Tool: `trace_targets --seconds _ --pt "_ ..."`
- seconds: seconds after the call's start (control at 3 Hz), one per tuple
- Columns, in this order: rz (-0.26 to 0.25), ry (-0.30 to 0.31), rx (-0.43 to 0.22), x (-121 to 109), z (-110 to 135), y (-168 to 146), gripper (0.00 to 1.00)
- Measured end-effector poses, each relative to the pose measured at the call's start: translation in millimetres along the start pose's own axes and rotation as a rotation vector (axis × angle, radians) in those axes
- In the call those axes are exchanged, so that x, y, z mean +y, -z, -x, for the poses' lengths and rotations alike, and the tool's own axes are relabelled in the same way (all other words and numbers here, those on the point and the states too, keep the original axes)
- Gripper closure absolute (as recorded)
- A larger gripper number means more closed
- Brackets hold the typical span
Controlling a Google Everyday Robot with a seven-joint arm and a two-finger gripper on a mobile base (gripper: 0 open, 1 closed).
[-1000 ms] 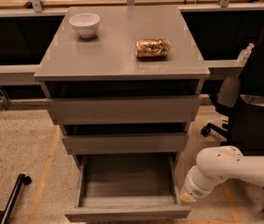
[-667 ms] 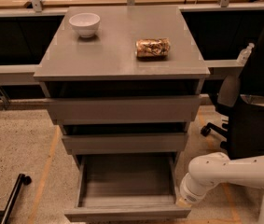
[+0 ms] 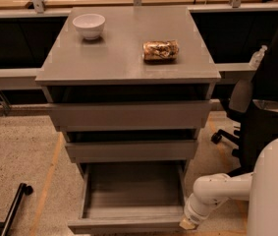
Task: Close bottom drawer
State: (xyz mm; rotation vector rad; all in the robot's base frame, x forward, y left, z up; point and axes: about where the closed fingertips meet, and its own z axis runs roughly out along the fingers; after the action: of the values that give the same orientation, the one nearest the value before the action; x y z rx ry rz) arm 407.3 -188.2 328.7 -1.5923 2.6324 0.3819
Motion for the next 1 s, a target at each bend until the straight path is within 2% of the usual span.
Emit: trace_targets --seconds 0.33,0.67,1.0 --pt "0.015 0.008 -0.024 1 -2 -1 1.00" --pt "0.086 -0.010 -0.125 6 -3 -19 1.00" --pt "0.161 0.005 -0.227 6 -3 -44 1.00"
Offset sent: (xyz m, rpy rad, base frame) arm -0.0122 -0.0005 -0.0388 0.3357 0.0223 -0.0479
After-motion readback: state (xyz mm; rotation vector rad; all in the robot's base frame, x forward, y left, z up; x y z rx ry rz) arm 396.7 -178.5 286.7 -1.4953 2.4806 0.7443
